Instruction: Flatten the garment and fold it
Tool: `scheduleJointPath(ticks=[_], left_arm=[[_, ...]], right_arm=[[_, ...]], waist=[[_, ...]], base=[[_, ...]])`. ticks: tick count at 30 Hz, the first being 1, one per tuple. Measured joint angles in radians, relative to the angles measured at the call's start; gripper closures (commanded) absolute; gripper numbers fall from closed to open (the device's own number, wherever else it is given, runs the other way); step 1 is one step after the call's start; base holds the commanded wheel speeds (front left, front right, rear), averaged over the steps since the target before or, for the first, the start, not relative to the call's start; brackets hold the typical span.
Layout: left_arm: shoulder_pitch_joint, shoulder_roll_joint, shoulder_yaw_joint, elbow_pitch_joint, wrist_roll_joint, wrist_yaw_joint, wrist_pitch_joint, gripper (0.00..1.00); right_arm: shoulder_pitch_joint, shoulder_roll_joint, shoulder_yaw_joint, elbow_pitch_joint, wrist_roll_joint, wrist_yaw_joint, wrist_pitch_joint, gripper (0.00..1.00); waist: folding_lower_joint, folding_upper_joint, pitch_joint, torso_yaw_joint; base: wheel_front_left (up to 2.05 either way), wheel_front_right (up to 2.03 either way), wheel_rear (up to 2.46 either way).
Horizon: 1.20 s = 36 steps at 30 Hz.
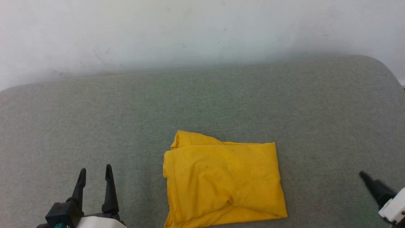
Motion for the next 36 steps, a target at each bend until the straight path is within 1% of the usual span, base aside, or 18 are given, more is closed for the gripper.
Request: scheduleJointPath(ticks=[2,4,7,10,12,18,19,21,24,26,27,31,33,36], left_arm=[[0.000,-0.001,-0.004,0.003,-0.002,0.000,0.000,0.00],[-0.001,-0.001,-0.009,0.007,-0.005,0.000,0.000,0.00],[-0.001,-0.002,-0.020,0.011,-0.006,0.000,0.000,0.00],[-0.005,-0.001,-0.029,0.013,-0.015,0.000,0.000,0.00],[-0.011,-0.001,-0.040,0.014,-0.021,0.001,0.000,0.00],[-0.036,-0.002,-0.071,0.021,-0.030,0.006,0.000,0.00],[-0.036,-0.002,-0.073,0.022,-0.031,0.008,0.000,0.00],[-0.036,-0.002,-0.076,0.023,-0.032,0.011,0.000,0.00],[-0.036,-0.002,-0.078,0.028,-0.036,0.012,0.000,0.00],[-0.036,-0.002,-0.077,0.029,-0.038,0.019,0.000,0.00],[-0.036,-0.002,-0.075,0.030,-0.039,0.019,0.000,0.00],[-0.036,-0.002,-0.071,0.031,-0.039,0.019,0.000,0.00],[-0.036,-0.002,-0.067,0.030,-0.039,0.018,0.000,0.00],[-0.036,-0.002,-0.063,0.026,-0.039,0.017,0.000,0.00]], right_arm=[[-0.017,0.007,-0.010,0.067,0.086,0.000,0.128,0.00],[-0.030,0.022,-0.005,0.117,0.135,0.000,0.234,0.00],[-0.076,0.076,0.006,0.158,0.230,0.000,0.322,0.00],[-0.128,0.120,0.047,0.191,0.277,0.000,0.365,0.00],[-0.156,0.143,0.073,0.221,0.297,0.000,0.371,0.00],[-0.229,0.163,0.151,0.313,0.317,0.000,0.350,0.00],[-0.236,0.161,0.167,0.322,0.314,0.001,0.344,0.56],[-0.247,0.152,0.200,0.332,0.309,0.002,0.330,0.99],[-0.249,0.120,0.275,0.318,0.277,0.000,0.298,1.00],[-0.249,0.089,0.335,0.273,0.242,0.000,0.255,1.00],[-0.249,0.062,0.376,0.244,0.207,0.000,0.229,1.00],[-0.250,-0.097,0.542,0.144,-0.026,0.000,0.095,1.00],[-0.253,-0.166,0.589,0.114,-0.132,0.000,0.051,1.00],[-0.271,-0.237,0.633,0.078,-0.253,0.000,0.011,1.00]], waist=[[0.0000,0.0000,0.002,0.014],[0.0000,0.0000,0.003,0.030],[0.0000,0.0000,0.006,0.053],[0.0001,0.0000,0.011,0.076],[0.0001,0.0000,0.016,0.090],[0.0001,0.0000,0.034,0.128],[0.0001,0.0000,0.036,0.134],[0.0001,-0.0001,0.038,0.143],[0.0002,0.0000,0.033,0.148],[0.0001,0.0000,0.027,0.144],[0.0001,0.0000,0.024,0.139],[0.0000,0.0000,0.014,0.110],[0.0001,0.0000,0.011,0.091],[0.0001,0.0000,0.010,0.055]], base=[[0.00,0.00,0.00],[0.00,0.00,0.00],[0.00,0.00,0.00],[0.00,0.00,0.00],[0.00,0.00,0.00],[0.00,0.00,0.00],[0.00,0.00,0.00],[0.00,0.00,0.00],[0.00,0.00,0.00],[0.00,0.00,0.00],[0.00,0.00,0.00],[0.00,0.00,0.00],[0.00,0.00,0.00],[0.00,0.00,0.00]])
